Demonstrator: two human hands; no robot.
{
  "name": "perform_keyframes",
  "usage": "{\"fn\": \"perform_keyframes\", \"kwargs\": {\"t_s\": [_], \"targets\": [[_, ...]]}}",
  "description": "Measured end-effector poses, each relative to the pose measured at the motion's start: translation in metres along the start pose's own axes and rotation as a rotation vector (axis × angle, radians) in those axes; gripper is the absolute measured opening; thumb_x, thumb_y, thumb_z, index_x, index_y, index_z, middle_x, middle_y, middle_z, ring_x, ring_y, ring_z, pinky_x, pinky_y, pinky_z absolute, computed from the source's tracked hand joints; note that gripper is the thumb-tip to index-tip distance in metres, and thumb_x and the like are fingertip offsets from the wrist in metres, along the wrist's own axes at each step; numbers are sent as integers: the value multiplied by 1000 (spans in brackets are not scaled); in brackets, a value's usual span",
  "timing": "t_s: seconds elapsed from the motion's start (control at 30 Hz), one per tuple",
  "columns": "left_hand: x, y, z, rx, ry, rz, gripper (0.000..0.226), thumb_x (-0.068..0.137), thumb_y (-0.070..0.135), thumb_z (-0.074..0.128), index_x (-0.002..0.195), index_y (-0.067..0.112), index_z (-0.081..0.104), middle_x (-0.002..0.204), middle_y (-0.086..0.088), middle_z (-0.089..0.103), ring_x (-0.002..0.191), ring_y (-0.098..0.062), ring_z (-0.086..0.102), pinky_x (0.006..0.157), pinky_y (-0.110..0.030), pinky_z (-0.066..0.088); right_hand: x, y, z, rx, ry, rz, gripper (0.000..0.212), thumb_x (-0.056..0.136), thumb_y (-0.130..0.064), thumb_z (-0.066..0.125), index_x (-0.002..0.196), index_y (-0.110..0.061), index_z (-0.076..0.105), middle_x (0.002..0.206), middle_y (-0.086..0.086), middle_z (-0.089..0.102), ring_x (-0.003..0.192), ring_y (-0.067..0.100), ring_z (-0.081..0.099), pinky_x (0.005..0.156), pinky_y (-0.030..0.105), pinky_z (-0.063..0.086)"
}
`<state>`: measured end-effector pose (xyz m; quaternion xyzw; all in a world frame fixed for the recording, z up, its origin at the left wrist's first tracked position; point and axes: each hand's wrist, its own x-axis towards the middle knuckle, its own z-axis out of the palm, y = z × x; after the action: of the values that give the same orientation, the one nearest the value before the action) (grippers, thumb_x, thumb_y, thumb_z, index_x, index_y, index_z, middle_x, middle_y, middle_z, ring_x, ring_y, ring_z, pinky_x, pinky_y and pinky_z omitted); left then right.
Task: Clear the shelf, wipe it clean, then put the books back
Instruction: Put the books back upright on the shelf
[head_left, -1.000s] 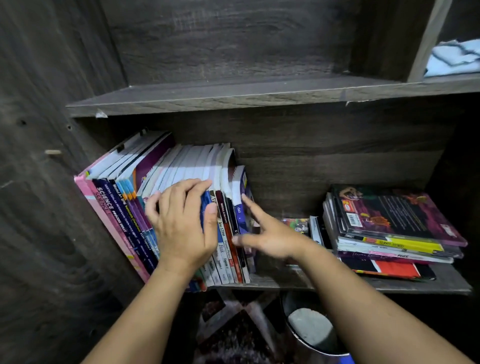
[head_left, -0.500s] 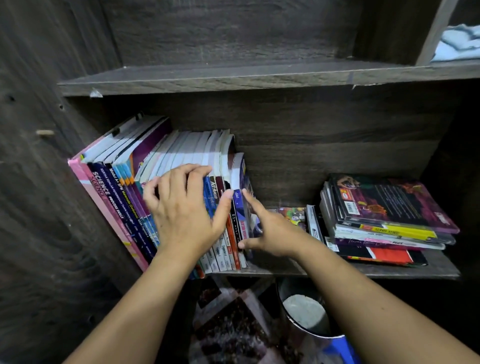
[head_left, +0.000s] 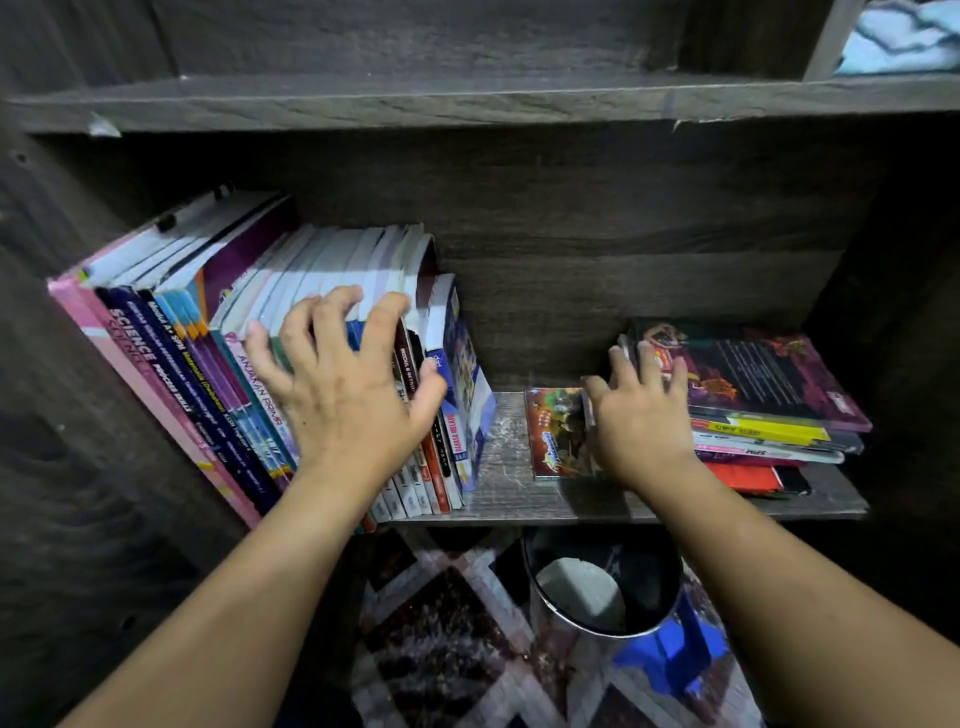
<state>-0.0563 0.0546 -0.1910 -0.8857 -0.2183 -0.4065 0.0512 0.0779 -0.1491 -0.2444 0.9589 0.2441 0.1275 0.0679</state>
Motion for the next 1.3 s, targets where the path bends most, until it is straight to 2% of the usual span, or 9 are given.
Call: {"fn": "perform_keyframes", "kwargs": {"t_s": [0.13, 0.23, 0.33, 0.5, 0.97, 1.3], "targets": [[0, 1, 3, -20, 6, -8, 50, 77, 46, 54, 121, 24, 50, 129, -12, 45, 124, -34, 33, 110, -60, 6, -7, 27, 3, 36, -88, 103, 86, 83, -49, 65, 151, -34, 15, 160, 10, 12, 147, 36, 7, 114, 61, 10], [0, 1, 3, -27, 4, -7, 51, 77, 46, 54, 122, 24, 49, 130, -12, 44, 127, -35, 32, 110, -60, 4, -12, 49, 7, 57, -129, 118, 101, 76, -54, 72, 152, -37, 7, 160, 8, 13, 146, 35, 12, 114, 59, 14], [-1, 0, 3, -28, 4, 4, 52, 77, 46, 56, 124, 23, 49, 132, -12, 43, 128, -35, 31, 111, -59, 1, -14, 65, 10, 102, -129, 77, 101, 77, -52, 72, 152, -37, 6, 161, 3, 14, 146, 31, 16, 116, 52, 19], [-2, 1, 1, -31, 10, 15, 53, 78, 45, 57, 125, 22, 49, 131, -12, 43, 129, -34, 31, 111, -59, 1, -11, 77, 8, 205, -158, 38, 102, 77, -47, 75, 154, -33, 10, 162, 0, 15, 147, 27, 17, 119, 44, 19], [-4, -2, 2, -20, 15, 36, 56, 79, 46, 59, 128, 22, 48, 133, -13, 42, 129, -35, 31, 111, -58, 0, -9, 71, 11, 215, -169, 68, 98, 82, -33, 73, 154, -33, 7, 163, -1, 9, 149, 27, 10, 119, 46, 11], [-3, -1, 0, -17, 1, 30, 56, 79, 47, 56, 128, 21, 47, 134, -13, 41, 130, -34, 29, 111, -56, -3, -11, 68, 11, 158, -167, 56, 94, 87, -27, 67, 155, -30, 2, 163, 0, 5, 149, 29, 9, 119, 48, 11]]}}
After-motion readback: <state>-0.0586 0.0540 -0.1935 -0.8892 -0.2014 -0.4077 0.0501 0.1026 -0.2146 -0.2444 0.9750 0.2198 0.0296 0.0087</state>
